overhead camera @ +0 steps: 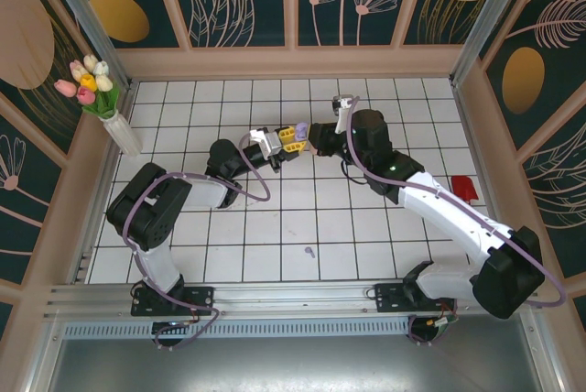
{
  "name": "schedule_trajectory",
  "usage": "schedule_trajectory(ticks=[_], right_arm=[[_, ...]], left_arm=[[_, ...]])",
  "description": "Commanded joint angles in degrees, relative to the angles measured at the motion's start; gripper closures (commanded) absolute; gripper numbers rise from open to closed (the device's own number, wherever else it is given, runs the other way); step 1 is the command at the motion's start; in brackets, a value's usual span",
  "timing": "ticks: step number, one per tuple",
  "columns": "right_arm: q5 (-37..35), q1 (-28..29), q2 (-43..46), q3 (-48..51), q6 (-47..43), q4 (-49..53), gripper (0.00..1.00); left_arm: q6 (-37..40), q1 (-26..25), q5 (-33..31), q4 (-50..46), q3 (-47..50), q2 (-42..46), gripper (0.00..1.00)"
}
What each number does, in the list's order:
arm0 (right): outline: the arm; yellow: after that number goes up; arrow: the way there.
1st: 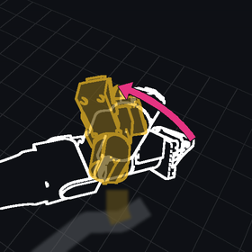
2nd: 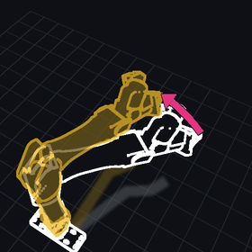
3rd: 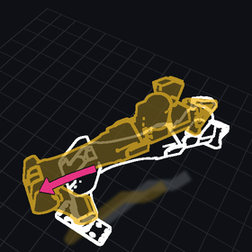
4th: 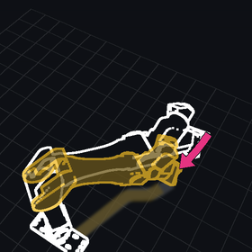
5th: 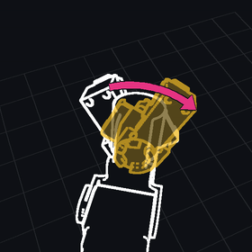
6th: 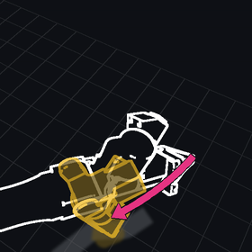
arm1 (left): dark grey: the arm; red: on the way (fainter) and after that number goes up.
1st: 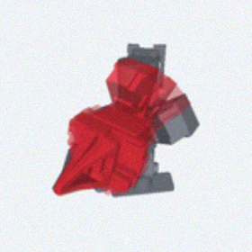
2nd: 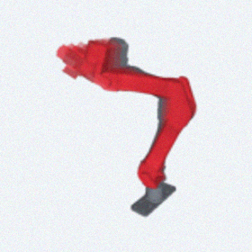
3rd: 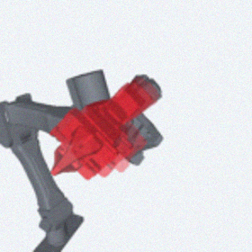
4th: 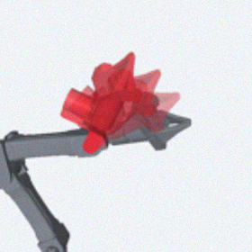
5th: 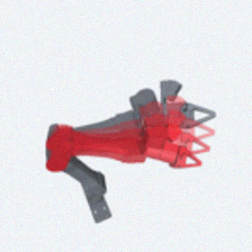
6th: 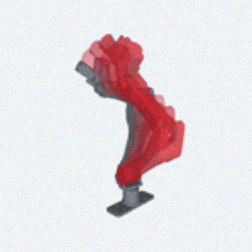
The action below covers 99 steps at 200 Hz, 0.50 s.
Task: Insert the wireless bluetooth earbuds into the charging case
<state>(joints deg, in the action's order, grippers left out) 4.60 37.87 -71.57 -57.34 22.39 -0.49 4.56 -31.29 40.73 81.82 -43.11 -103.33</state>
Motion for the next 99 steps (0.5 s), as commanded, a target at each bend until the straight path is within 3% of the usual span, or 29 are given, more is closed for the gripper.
schedule_trajectory(ticks=[1, 99], right_arm=[[0.28, 0.19, -0.97, 0.52, -0.51, -2.27, 0.83], [2.41, -0.03, -2.69, 0.16, -1.77, -1.42, 0.84]], left_arm=[[1.05, -0.41, 1.09, 0.62, -1.25, 1.64, 1.0], [0.9, -0.34, 1.0, 0.09, -1.26, 1.99, 1.0]])
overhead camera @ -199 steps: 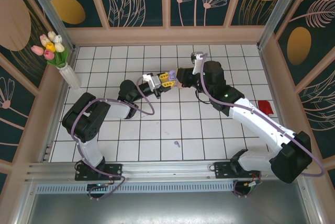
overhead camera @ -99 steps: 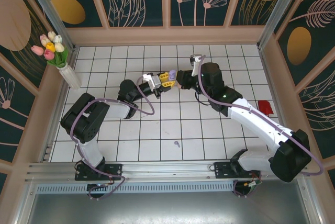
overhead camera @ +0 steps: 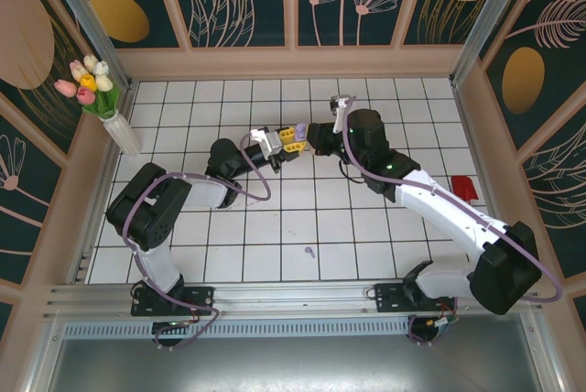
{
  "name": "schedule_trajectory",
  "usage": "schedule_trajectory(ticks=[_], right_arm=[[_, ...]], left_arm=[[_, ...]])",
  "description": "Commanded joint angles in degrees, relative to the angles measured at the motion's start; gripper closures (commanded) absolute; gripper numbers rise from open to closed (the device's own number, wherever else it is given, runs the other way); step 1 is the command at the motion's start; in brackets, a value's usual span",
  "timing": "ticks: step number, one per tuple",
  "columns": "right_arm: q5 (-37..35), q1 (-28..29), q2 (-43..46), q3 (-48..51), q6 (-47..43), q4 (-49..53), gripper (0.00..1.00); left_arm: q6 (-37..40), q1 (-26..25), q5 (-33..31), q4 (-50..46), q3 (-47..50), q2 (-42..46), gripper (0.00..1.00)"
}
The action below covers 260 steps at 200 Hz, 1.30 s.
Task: Insert the wireless bluetooth earbuds into the charging case
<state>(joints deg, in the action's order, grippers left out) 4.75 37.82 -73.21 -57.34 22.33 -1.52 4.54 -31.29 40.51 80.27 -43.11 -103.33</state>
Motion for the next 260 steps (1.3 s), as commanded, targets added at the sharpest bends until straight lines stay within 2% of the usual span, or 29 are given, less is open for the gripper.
schedule_trajectory(ticks=[1, 121, 173, 235, 260], right_arm=[[2.31, 0.08, -1.05, 0.14, -1.73, -0.4, 0.84], [-2.35, 7.19, -5.12, -3.06, -10.31, 5.7, 0.85], [-3.62, 7.41, -6.86, -3.94, -9.8, 6.85, 0.84], [1.48, 2.02, -0.51, -4.21, -2.22, 4.5, 0.44], [3.58, -0.12, 3.28, -4.92, 0.74, 4.31, 0.36]], left_arm=[[0.88, -0.34, 1.22, 1.64, -1.27, 1.99, 1.0], [0.81, -0.32, 0.24, -0.18, -2.15, 2.34, 1.0], [0.9, -0.31, 0.08, -0.53, -1.73, 2.67, 1.0], [0.43, -0.36, -1.53, 0.45, -0.47, 2.51, 1.0], [-0.11, -0.36, -2.13, 1.79, 0.02, 2.12, 1.0]])
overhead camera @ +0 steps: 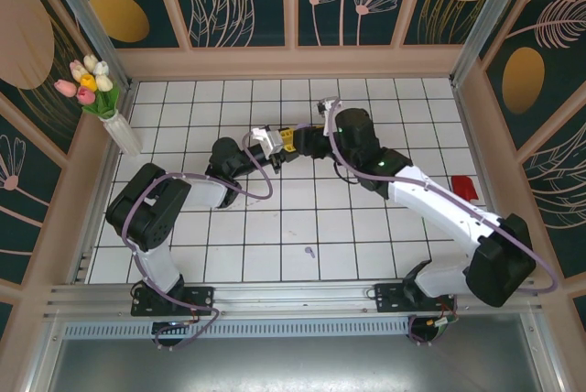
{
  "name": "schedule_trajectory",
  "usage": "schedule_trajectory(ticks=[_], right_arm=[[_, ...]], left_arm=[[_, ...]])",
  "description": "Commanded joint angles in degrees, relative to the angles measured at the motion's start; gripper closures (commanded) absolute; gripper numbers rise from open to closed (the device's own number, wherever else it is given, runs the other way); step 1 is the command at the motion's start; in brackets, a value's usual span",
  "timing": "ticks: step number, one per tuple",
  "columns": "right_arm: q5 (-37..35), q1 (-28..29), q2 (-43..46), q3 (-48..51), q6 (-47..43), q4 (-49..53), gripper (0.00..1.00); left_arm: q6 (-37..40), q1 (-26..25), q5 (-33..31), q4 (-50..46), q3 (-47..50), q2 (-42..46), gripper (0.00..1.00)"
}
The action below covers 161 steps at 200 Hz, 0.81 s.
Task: Insert the wireless bluetooth earbuds into the charging case
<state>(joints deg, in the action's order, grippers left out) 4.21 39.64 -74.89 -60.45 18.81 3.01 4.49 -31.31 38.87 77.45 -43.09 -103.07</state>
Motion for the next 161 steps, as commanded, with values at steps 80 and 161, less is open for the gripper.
schedule_trajectory(ticks=[80, 161], right_arm=[[-1.72, -5.84, 12.85, 0.72, 13.21, 6.6, 0.32], [0.63, 3.29, 11.45, 18.76, 21.22, 15.42, 0.41]], left_arm=[[-0.77, -0.29, -3.55, 8.34, 1.74, 1.29, 1.0], [1.93, -0.32, -11.95, 10.97, 5.02, 2.73, 1.0]])
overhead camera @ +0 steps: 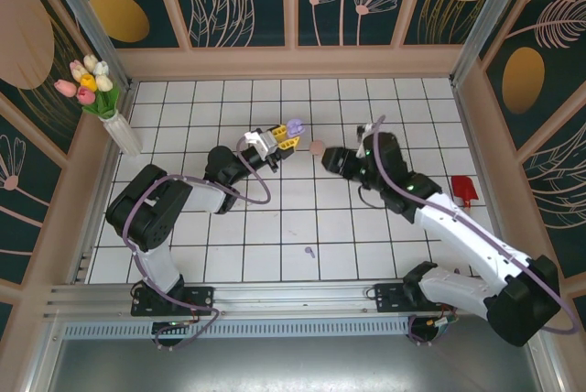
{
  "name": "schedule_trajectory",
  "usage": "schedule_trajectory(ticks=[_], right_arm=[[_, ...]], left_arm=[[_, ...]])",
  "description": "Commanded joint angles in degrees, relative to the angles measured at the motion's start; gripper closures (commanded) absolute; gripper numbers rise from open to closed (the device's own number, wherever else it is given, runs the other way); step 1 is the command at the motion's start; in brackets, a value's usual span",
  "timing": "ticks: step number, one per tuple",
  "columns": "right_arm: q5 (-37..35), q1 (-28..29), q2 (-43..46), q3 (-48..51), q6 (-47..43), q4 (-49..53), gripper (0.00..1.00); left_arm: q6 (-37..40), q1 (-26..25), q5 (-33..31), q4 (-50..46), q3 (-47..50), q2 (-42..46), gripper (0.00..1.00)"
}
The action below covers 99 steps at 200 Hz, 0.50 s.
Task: Insert the wireless bluetooth earbuds into the charging case
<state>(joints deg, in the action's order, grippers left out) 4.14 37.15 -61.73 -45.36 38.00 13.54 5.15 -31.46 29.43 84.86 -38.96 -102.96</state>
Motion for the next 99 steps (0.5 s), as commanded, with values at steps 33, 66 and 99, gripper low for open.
schedule_trajectory(ticks=[33, 66, 99], right_arm=[[-2.11, 16.16, -6.45, 5.83, 4.43, 7.86, 0.45], [-4.59, 24.32, -12.24, 5.68, 5.31, 9.26, 0.47], [-6.03, 29.08, -19.28, 4.62, 4.1, 9.69, 0.49]], left_arm=[[2.39, -0.05, -4.02, 3.12, 2.08, 4.14, 1.0], [2.88, 0.18, -5.13, 3.2, 3.34, 4.41, 1.0], [3.0, 0.93, -6.02, 3.36, 4.67, 6.93, 1.0]])
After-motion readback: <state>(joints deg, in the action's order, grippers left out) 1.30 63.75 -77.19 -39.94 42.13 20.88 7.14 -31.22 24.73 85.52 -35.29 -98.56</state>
